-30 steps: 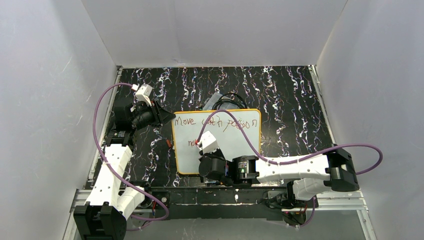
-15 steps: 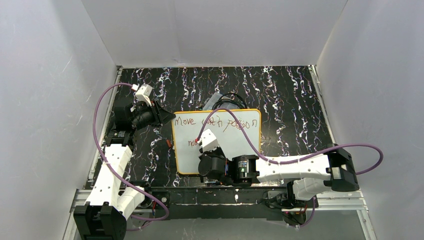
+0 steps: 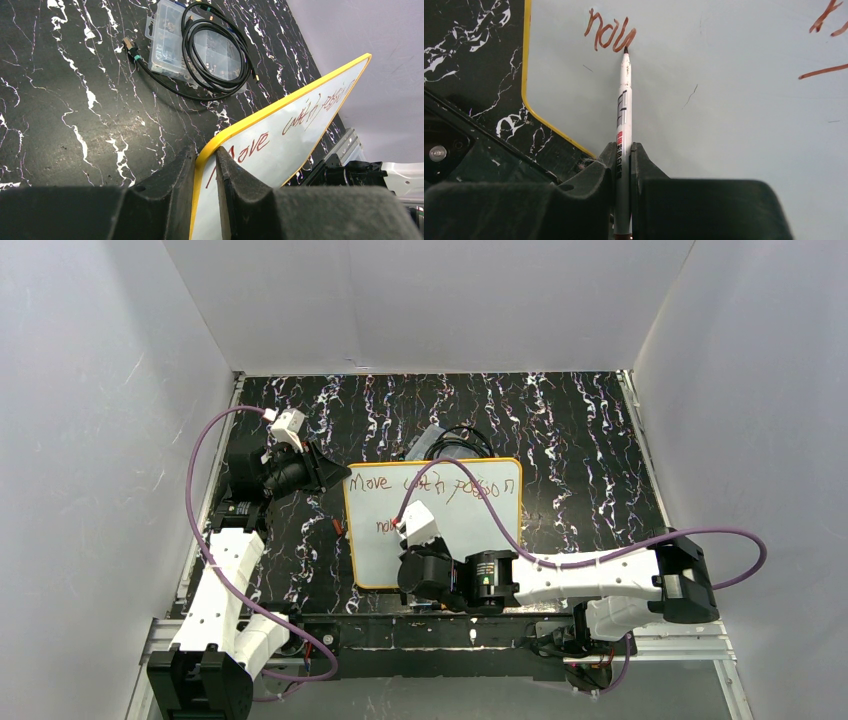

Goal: Write a sentence on the whiteboard

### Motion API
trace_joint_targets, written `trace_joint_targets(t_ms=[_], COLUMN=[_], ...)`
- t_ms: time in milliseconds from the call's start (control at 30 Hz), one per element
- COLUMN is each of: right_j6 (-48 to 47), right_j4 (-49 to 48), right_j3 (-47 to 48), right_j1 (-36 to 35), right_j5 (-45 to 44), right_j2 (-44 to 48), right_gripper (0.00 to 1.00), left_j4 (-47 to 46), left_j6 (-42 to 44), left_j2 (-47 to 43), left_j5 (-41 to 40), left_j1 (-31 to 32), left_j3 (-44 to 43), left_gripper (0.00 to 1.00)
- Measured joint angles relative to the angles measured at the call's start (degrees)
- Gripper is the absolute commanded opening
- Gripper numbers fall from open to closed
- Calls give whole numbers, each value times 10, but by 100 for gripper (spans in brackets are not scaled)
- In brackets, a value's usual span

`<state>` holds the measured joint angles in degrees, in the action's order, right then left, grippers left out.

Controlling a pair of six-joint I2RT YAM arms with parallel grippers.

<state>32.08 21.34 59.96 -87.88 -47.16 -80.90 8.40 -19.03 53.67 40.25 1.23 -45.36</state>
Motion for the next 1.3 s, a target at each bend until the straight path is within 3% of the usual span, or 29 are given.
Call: trace_joint_targets(t_ms=[600,1300], right_j6=[22,-37], right_j4=[25,-5], right_j3=[-8,-7], right_j1=[-8,5], right_j5=[-3,-23], right_j2=[3,25], right_gripper=[1,1], left_j4=[0,0], left_j6=[0,0], left_j2=[0,0], left_j5=[0,1], left_j1=[0,0], left_j3=[0,0], left_gripper=[19,19])
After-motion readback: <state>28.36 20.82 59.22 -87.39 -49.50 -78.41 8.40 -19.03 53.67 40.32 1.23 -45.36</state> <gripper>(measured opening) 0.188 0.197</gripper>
